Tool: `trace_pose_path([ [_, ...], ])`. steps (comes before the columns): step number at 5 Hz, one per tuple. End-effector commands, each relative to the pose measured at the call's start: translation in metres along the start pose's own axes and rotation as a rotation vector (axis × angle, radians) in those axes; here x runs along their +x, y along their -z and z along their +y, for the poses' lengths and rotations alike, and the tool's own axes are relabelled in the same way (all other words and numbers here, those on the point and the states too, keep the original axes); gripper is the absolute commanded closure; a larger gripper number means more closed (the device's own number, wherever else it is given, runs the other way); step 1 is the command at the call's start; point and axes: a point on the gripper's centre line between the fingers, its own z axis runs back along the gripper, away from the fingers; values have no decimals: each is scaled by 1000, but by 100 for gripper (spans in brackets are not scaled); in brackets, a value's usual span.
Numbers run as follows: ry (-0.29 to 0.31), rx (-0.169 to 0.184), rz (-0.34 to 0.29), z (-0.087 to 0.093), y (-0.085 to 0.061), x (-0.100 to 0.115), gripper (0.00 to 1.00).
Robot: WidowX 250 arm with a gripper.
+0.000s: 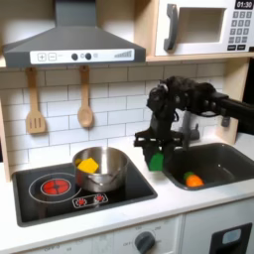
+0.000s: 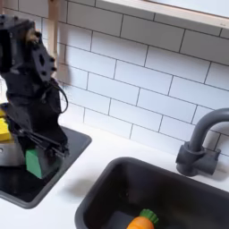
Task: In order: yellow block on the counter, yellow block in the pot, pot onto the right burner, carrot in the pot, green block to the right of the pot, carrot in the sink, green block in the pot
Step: 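Put the green block in the pot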
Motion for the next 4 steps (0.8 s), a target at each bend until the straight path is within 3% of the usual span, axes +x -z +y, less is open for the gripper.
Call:
trace_pose_path([
  [1, 20, 60, -57, 27, -11, 8, 100],
  [2, 28, 90, -94, 42, -16, 15, 100],
  [4, 51, 120, -109, 67, -10, 26, 100],
])
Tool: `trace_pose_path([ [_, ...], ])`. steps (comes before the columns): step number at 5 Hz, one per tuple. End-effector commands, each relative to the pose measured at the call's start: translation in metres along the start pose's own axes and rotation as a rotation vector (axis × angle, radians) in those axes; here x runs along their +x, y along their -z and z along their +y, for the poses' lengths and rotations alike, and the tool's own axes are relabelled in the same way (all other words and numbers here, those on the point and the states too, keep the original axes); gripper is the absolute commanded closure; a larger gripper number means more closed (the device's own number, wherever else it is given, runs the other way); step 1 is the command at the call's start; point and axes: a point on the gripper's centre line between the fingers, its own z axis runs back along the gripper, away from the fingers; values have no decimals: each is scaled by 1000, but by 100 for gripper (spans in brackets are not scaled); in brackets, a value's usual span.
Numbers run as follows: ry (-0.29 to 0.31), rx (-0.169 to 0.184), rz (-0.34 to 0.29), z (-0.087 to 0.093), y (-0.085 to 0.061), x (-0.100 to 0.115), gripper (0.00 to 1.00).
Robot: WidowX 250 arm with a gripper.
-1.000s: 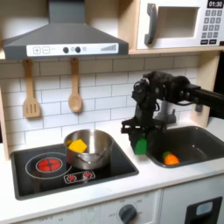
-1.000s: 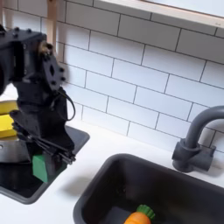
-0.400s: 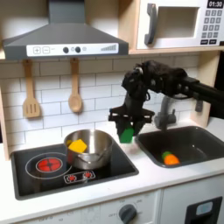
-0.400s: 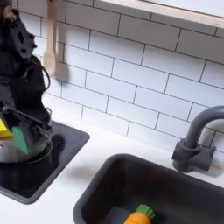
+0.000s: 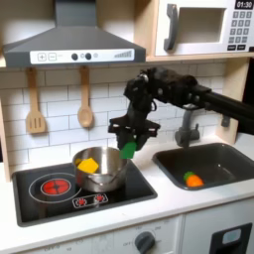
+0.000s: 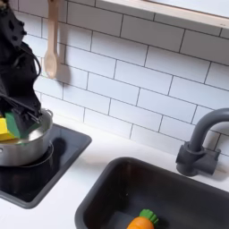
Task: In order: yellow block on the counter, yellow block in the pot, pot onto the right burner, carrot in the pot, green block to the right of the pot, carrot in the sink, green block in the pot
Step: 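Put the green block in the pot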
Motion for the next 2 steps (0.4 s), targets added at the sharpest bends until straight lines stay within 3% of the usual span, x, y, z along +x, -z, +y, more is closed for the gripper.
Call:
trace_pose_path([
  [1, 19, 29, -10, 24, 10, 6, 100],
  [2, 24, 39, -10, 34, 18, 9, 100],
])
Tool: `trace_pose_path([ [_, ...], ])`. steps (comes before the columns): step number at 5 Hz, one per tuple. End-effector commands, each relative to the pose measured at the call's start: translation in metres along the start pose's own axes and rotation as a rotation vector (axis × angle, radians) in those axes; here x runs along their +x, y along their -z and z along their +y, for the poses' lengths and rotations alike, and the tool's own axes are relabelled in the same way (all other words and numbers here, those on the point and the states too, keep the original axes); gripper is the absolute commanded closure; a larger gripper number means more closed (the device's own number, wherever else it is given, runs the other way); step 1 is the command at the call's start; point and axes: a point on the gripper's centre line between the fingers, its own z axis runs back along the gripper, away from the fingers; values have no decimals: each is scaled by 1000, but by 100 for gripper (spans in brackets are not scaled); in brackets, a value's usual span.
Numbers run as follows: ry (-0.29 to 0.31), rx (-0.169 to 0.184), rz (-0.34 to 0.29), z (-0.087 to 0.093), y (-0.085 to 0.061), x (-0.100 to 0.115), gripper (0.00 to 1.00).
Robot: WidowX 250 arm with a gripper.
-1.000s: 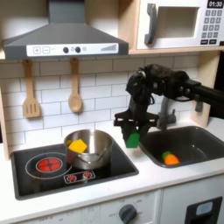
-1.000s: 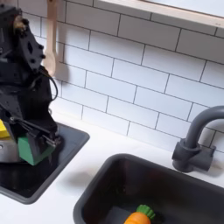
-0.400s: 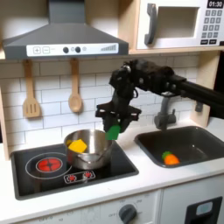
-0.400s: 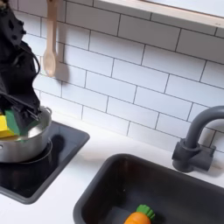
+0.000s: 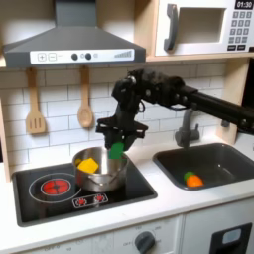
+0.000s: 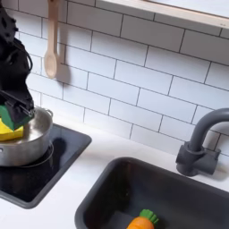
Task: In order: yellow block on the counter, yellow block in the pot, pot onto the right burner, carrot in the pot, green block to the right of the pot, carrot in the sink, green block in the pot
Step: 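Put the green block in the pot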
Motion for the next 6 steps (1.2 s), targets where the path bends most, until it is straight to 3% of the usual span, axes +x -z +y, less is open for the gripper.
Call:
trace_pose_path([
  [1, 16, -3, 10, 16, 12, 0, 0],
  [3, 47, -17, 16, 17, 14, -8, 0],
  [6, 60, -76, 44, 5, 31, -16, 0],
])
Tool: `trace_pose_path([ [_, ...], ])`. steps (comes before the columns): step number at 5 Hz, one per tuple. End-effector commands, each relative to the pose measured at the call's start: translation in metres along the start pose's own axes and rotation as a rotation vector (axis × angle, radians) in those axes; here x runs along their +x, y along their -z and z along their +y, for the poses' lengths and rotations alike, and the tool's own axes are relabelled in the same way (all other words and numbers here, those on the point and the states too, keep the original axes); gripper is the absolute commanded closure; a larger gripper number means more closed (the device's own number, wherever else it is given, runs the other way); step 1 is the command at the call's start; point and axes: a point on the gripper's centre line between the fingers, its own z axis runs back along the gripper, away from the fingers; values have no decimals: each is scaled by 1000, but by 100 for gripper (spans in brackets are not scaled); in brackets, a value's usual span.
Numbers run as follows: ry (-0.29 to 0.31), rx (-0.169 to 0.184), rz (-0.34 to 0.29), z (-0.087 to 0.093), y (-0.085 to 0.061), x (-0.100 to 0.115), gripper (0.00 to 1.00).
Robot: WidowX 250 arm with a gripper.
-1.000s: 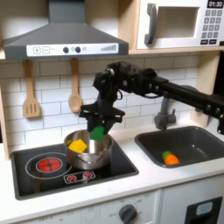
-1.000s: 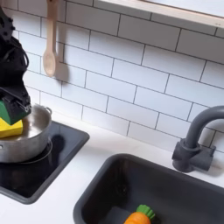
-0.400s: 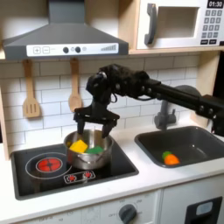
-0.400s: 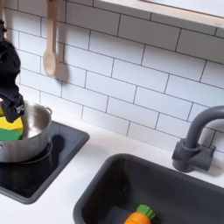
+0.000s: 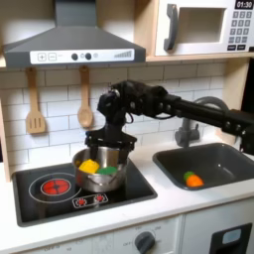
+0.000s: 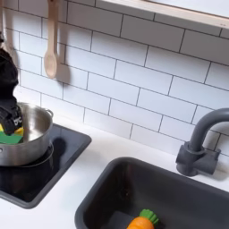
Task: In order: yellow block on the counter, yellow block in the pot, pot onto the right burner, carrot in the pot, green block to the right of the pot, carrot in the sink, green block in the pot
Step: 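Put the green block in the pot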
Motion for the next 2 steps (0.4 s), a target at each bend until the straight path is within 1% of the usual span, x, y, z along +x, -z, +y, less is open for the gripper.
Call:
trace_pose_path([
  [1, 17, -32, 7, -9, 9, -2, 26],
  [2, 8, -35, 3, -10, 6, -4, 100],
])
